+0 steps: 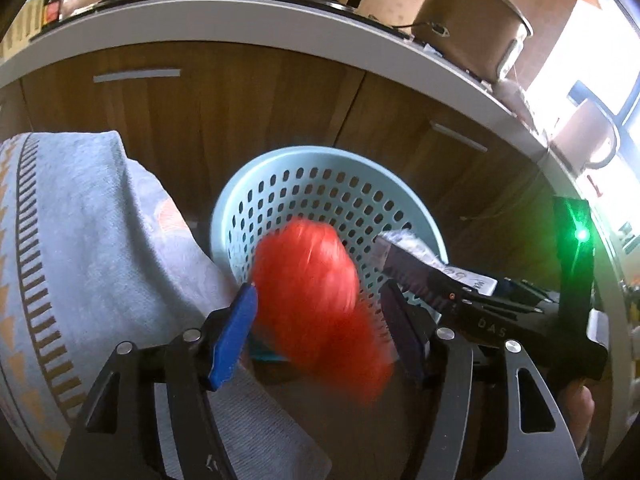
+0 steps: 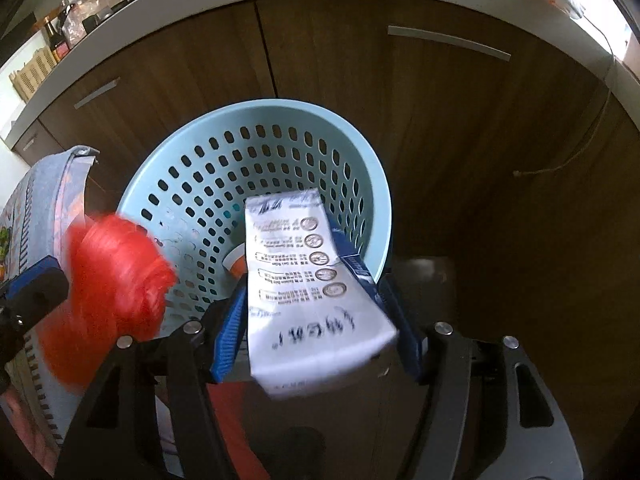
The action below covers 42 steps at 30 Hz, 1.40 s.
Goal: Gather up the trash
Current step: 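Drop the red bag and white carton into the blue basket with both tools, then grasp the orange snack bag with the left tool while the right tool grasps the carrot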
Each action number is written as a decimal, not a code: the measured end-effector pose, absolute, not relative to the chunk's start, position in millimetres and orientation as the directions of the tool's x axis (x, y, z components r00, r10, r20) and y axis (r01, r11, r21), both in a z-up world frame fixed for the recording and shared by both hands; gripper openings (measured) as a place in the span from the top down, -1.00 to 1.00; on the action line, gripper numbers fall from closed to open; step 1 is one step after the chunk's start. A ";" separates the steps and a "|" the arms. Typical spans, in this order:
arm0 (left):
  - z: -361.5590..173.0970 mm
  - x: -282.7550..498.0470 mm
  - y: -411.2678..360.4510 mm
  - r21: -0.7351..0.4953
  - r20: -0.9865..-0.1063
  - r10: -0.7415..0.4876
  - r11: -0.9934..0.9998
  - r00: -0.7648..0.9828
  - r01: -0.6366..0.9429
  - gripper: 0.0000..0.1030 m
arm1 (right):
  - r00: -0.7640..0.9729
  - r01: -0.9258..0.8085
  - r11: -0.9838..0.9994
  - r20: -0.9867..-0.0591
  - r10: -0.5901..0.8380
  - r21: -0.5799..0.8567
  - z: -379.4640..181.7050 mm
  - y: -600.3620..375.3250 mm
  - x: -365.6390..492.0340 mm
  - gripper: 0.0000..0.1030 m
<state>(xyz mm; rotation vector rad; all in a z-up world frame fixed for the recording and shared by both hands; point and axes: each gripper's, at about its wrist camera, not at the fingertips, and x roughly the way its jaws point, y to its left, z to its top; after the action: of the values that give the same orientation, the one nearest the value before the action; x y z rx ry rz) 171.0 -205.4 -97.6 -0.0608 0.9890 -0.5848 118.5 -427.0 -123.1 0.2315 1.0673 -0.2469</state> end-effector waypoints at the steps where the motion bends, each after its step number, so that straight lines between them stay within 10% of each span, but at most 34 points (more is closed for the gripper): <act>1: -96.5 170.5 -202.7 -0.309 -0.765 -0.494 0.845 0.413 0.437 -0.28 | 0.462 0.310 0.948 -0.883 -0.088 0.068 -122.1 -427.4 119.3 -0.19; 26: -67.8 136.0 -104.0 -0.347 -0.672 -0.484 0.874 0.560 0.339 -0.30 | 0.623 0.075 0.995 -0.782 0.009 0.071 -61.7 -328.5 117.4 -0.29; 42: -29.9 110.8 51.3 -0.208 -0.605 -0.161 0.977 0.779 0.040 -0.44 | 0.643 -0.238 0.962 -0.720 0.260 0.134 -44.8 -169.2 145.5 -0.29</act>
<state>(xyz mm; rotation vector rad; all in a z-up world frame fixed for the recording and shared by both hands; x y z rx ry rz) 110.8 51.3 -29.9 -0.1884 0.6692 -0.1092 145.5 -169.2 -44.8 0.0280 0.8247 0.2836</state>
